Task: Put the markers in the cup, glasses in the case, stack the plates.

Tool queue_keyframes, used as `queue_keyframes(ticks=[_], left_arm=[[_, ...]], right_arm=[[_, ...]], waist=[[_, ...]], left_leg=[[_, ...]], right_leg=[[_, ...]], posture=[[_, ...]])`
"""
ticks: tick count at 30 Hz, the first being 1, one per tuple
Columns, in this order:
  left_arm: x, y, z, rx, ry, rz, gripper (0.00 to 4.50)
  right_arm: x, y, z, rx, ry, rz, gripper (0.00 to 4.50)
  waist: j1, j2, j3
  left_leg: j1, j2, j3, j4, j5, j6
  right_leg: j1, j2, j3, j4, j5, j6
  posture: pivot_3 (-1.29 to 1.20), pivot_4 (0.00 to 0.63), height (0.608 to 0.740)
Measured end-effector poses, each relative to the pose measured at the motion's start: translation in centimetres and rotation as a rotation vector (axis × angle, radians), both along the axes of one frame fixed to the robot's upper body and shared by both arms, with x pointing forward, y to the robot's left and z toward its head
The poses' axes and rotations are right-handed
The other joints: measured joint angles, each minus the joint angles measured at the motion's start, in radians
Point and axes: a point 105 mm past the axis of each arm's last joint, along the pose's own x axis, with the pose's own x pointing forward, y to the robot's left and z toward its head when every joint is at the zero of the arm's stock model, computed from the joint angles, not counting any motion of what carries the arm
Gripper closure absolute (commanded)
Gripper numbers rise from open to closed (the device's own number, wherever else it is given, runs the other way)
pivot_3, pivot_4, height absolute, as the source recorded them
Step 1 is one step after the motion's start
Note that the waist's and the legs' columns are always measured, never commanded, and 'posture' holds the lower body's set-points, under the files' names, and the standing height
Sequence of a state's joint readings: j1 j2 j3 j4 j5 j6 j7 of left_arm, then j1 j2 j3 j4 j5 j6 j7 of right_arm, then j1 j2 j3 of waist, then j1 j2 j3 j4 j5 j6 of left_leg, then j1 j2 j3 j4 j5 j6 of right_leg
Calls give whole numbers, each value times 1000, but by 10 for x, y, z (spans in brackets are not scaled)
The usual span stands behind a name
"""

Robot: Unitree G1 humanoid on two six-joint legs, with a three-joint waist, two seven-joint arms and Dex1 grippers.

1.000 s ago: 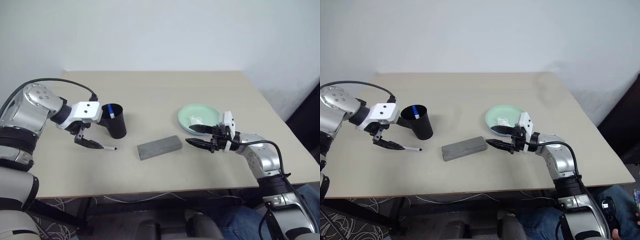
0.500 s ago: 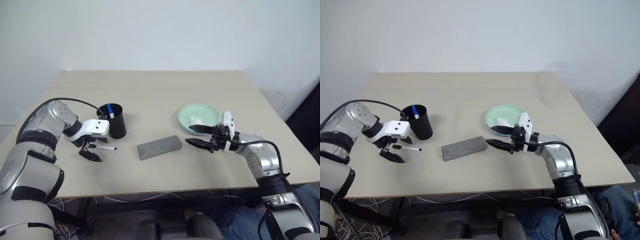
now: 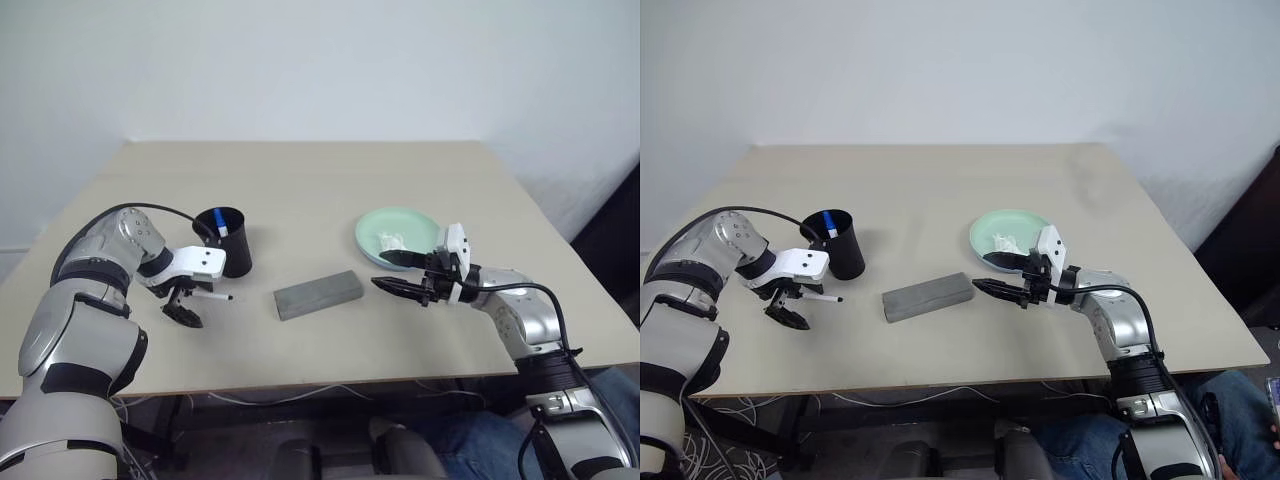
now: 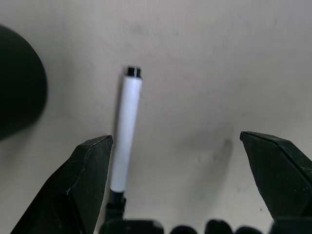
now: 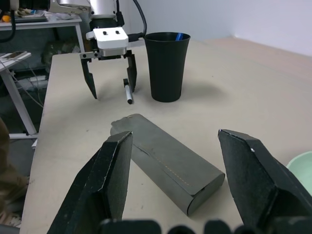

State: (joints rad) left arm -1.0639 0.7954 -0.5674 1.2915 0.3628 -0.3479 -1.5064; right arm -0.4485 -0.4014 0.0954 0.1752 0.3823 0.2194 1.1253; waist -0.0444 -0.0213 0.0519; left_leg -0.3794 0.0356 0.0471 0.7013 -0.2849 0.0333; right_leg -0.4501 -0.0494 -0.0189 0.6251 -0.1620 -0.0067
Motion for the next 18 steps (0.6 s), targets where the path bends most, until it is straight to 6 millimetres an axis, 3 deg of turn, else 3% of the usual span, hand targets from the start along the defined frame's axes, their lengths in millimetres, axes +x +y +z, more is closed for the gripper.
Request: queue_keyframes(ticks=[8, 18], left_arm=[[-1, 1, -2, 16, 6, -5, 34], [-1, 2, -3, 7, 1, -6, 3326]], right_arm=[[-5, -2, -1, 8, 24, 3, 1451], [-4, -1, 0, 9, 24, -1, 1451]], waist=[[0, 0, 0], [0, 0, 0]], left_leg=[[0, 0, 0, 0, 0, 0], [0, 0, 0, 0, 0, 0]], right_leg=[[0, 0, 0, 0, 0, 0], [0, 0, 0, 0, 0, 0]], posture=[[0, 0, 721], [0, 0, 721]])
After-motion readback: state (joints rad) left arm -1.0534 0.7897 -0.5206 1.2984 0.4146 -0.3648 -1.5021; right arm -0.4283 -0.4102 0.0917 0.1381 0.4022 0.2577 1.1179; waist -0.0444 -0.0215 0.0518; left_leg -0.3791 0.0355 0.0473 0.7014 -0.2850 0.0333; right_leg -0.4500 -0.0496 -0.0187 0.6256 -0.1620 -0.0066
